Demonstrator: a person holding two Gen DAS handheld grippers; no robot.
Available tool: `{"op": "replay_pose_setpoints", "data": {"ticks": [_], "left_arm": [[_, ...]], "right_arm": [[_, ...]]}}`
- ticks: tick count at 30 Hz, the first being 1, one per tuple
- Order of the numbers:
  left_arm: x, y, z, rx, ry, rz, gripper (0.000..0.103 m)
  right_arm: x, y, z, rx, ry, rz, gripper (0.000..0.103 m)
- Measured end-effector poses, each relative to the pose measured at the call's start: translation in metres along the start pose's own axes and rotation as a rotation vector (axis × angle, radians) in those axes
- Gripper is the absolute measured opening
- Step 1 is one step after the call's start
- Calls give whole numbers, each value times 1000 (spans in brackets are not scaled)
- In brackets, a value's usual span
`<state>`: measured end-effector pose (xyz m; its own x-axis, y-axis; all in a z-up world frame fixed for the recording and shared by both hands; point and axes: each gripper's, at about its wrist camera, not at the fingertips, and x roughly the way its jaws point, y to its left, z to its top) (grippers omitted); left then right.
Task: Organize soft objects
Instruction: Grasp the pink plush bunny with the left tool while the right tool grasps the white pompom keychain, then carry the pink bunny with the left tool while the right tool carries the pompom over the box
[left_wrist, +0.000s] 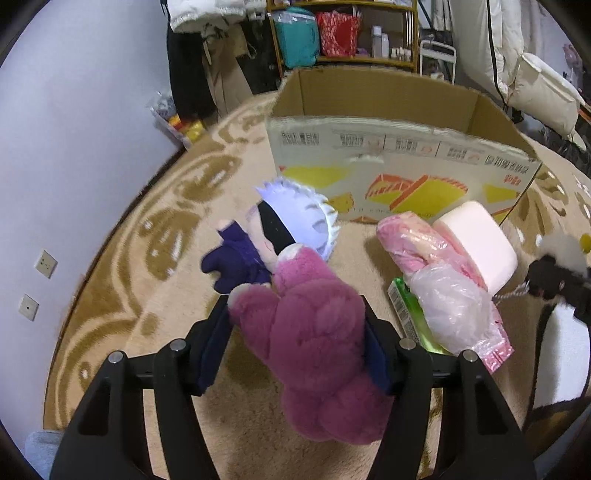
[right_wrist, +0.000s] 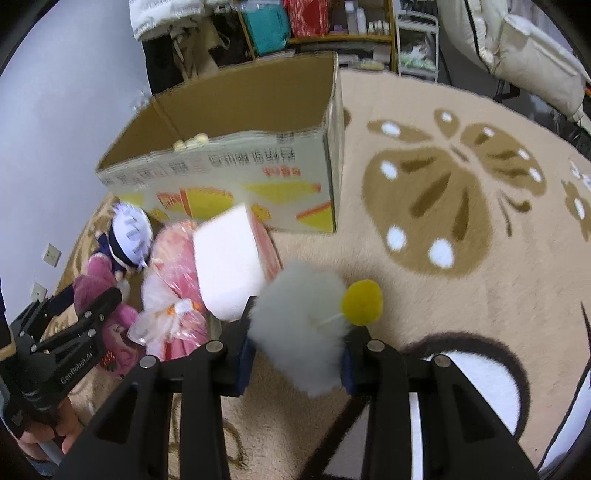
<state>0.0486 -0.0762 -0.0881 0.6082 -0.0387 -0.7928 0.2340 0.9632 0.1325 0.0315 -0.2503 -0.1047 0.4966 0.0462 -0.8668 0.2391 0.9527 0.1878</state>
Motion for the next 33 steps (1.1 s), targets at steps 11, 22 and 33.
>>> {"op": "replay_pose_setpoints", "data": {"ticks": [11, 22, 33], "left_arm": [[-37, 15, 8, -18, -135, 58, 63], [-64, 39, 28, -43, -257, 96, 63], [-75, 41, 59, -32, -345, 81, 63]], "right_arm": [[-49, -6, 17, -14, -187, 30, 38], [-92, 2, 30, -41, -354, 54, 38], [-102, 13, 52, -82, -423, 60, 38]]}}
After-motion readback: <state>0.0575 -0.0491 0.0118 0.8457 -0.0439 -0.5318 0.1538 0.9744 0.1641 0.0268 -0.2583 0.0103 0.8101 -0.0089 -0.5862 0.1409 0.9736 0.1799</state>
